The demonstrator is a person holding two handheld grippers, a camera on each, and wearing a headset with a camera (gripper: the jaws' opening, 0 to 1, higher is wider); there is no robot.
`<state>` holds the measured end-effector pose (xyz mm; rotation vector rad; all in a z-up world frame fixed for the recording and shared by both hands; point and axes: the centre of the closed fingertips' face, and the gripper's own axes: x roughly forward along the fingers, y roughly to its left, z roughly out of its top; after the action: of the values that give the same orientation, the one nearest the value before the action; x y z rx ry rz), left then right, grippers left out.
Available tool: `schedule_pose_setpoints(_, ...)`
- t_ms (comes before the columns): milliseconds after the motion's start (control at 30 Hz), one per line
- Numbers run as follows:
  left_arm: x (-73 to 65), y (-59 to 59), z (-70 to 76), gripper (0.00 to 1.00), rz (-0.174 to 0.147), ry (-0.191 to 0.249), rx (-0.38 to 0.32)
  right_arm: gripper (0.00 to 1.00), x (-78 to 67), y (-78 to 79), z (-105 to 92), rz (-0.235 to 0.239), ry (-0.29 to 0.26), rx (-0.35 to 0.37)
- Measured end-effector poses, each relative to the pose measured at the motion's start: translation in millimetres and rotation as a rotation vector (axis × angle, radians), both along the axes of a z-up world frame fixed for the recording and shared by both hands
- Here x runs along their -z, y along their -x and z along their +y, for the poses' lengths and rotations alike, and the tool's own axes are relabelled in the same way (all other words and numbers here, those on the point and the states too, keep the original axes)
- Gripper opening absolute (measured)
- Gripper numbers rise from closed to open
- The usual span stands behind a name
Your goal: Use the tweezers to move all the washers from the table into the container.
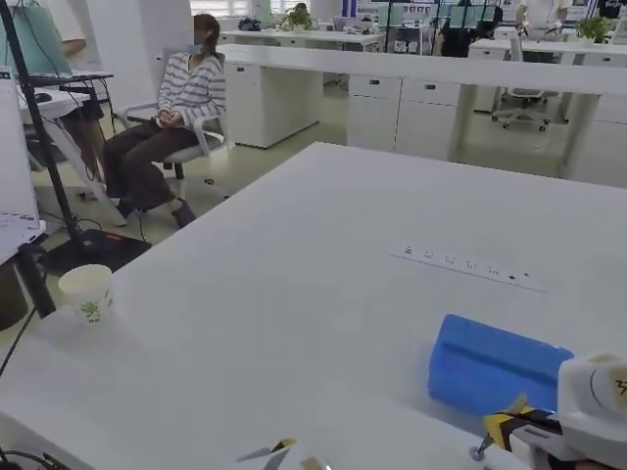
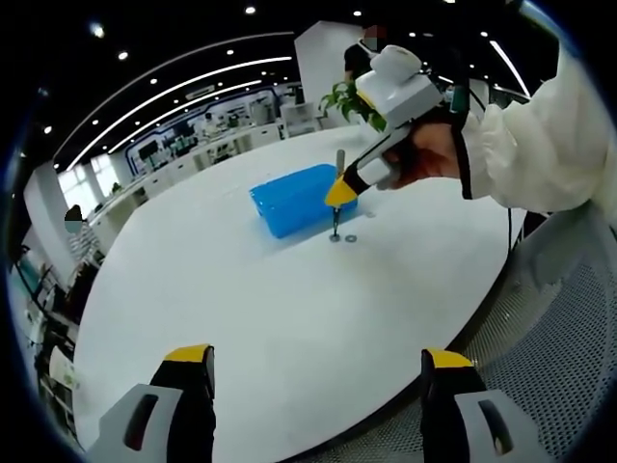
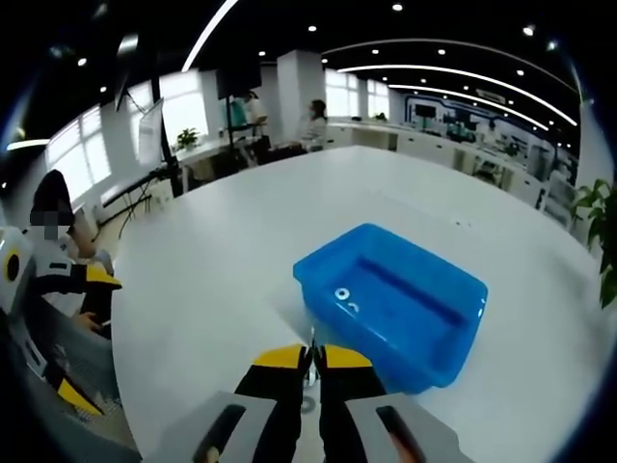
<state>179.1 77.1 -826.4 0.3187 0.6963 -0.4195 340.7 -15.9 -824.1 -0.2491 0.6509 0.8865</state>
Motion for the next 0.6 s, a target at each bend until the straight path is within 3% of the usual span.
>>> schedule_pose_setpoints(133, 0.5, -0.2, 1.2, 0.89, 0.002, -0.005, -0.002, 0.01, -8.1, 1.4, 1.0, 0.004, -0.019, 0.004)
schedule_pose_setpoints(333, 1.7, 0.2, 1.6, 0.87, 0.008, -0.009, 0.000, 0.01, -20.7, 8.6, 1.5, 0.060, -0.084, 0.028)
schedule_pose_setpoints(600, 1.7, -1.0, 2.7, 0.89, 0.003, -0.010, -0.006, 0.01, -39.5, 13.6, 0.4, 0.050, -0.100, 0.006)
